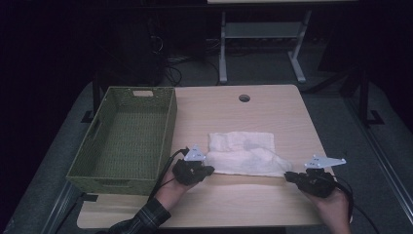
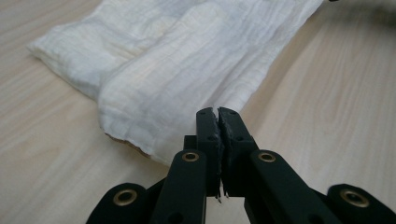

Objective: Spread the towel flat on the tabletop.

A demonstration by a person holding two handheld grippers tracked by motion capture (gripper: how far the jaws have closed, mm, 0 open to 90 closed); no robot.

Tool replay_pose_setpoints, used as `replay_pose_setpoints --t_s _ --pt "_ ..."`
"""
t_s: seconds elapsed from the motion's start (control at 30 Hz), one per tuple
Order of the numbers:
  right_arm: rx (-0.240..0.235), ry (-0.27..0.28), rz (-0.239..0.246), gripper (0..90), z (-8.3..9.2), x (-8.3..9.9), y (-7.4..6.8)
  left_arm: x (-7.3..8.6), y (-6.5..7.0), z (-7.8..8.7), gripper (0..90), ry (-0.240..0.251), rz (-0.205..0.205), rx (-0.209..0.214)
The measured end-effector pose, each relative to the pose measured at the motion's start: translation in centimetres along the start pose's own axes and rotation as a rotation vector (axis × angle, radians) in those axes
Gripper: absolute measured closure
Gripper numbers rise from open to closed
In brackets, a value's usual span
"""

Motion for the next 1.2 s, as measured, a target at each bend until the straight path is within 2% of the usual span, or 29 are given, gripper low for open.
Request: replay_pose_setpoints --t_s 0.13,0.2,0.37,0.43,0.5,0.6,0.67,0.73,0.8,0.87,0.9,0.97,1.2 --pt "-0.012 -0.001 0.004 84.1 0.5 0.6 -0.7 0.4 0.9 0.2 87.1 0.000 0.002 0.008" --pt "-0.024 -0.009 0.007 84.1 0.6 0.9 -1.1 0.9 1.2 0.2 87.1 -0.017 -0.008 0.012" --pt "-0.050 -0.037 0.024 84.1 0.2 1.6 -1.9 1.9 1.6 0.2 87.0 -0.047 0.003 0.020" --pt "-0.056 -0.042 0.031 84.0 0.2 1.8 -2.2 2.2 1.8 0.2 86.9 -0.042 0.016 0.025" --pt "-0.065 -0.046 0.035 84.1 0.2 2.0 -2.5 2.6 2.0 0.2 86.9 -0.063 0.011 0.035" --pt "-0.071 -0.061 0.043 84.1 0.4 2.5 -2.9 3.2 2.7 0.0 86.7 -0.067 0.027 0.052" --pt "-0.071 -0.074 0.038 84.1 0.6 2.9 -3.1 3.6 2.9 0.2 86.6 -0.091 0.015 0.058" --pt "-0.076 -0.067 0.043 84.0 0.7 3.1 -3.1 3.8 2.9 0.4 86.5 -0.095 0.019 0.058" --pt "-0.080 -0.065 0.040 82.9 0.9 3.1 -3.1 3.8 2.8 0.5 83.1 -0.080 0.037 0.054" --pt "-0.075 -0.042 0.040 75.3 0.8 2.8 -2.9 3.4 2.5 0.6 70.5 -0.061 0.033 0.038" --pt "-0.088 -0.034 0.024 74.9 0.8 2.5 -2.9 3.1 2.5 0.6 68.5 -0.055 0.026 0.036" --pt "-0.083 -0.011 0.030 73.6 0.8 1.8 -2.8 2.4 2.4 0.6 64.1 -0.019 0.023 0.021" --pt "-0.057 0.020 0.059 73.7 -0.3 -0.9 -2.0 0.1 0.4 -0.1 64.6 0.011 0.032 -0.041"
Point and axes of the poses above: each handheld gripper's, and its own axes: z roughly backward along the jaws, x roughly out of its underside, y roughly to its right, the point moved 8 cm from there along -z, roughly forward along the jaws, and after that the axes turned 12 degrees about x, right-handed, at the moved point
